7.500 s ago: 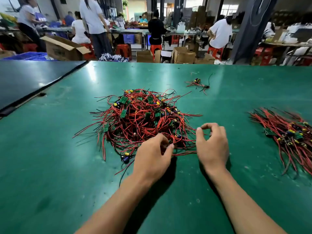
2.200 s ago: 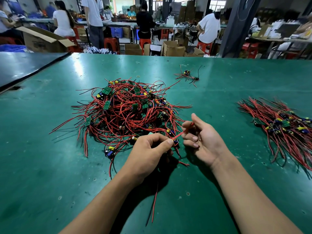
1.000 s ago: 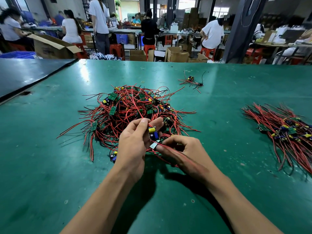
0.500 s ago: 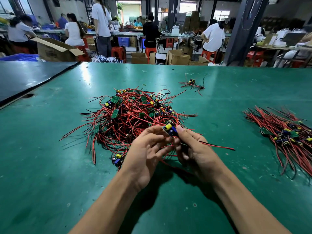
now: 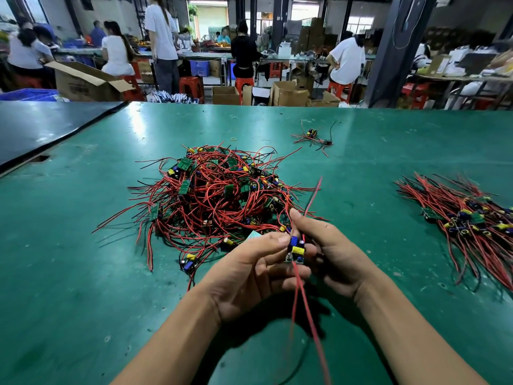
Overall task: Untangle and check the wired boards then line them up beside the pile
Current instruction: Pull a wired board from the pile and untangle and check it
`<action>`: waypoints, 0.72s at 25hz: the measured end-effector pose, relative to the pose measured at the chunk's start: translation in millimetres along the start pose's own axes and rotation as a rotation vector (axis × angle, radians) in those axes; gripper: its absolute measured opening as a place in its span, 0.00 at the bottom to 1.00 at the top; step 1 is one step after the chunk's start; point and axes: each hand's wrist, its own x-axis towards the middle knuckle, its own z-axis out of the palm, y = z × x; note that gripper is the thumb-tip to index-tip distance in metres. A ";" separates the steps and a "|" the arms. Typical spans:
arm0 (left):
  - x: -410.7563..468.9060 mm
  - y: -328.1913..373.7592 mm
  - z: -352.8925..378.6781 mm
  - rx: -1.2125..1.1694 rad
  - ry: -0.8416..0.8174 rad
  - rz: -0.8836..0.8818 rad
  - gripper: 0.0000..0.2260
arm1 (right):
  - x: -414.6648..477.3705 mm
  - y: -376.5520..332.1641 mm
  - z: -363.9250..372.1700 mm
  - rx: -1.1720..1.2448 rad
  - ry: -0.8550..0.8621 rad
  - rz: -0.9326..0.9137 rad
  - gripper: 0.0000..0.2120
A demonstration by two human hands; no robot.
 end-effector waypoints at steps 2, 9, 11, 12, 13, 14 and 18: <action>2.4 -2.7 -0.2 0.025 -0.015 0.020 0.13 | 1.6 -0.6 0.8 0.051 0.074 -0.034 0.19; 11.0 -11.8 -1.2 0.241 0.151 0.129 0.13 | 6.1 10.9 -0.2 -0.009 0.105 -0.124 0.18; 12.2 -13.4 -0.9 0.283 0.217 0.180 0.07 | 7.3 13.2 1.0 -0.024 0.110 -0.128 0.17; 12.7 -14.0 -0.1 0.302 0.261 0.220 0.05 | 8.1 14.0 1.6 -0.034 0.115 -0.126 0.17; 14.0 -14.9 -0.3 0.335 0.312 0.267 0.05 | 9.1 15.2 2.5 -0.040 0.118 -0.127 0.16; 15.1 -15.6 -1.0 0.383 0.358 0.311 0.05 | 9.1 15.5 4.0 -0.030 0.119 -0.129 0.16; 16.7 -17.6 -4.1 0.539 0.458 0.429 0.05 | 8.6 17.5 6.3 0.040 0.086 -0.116 0.15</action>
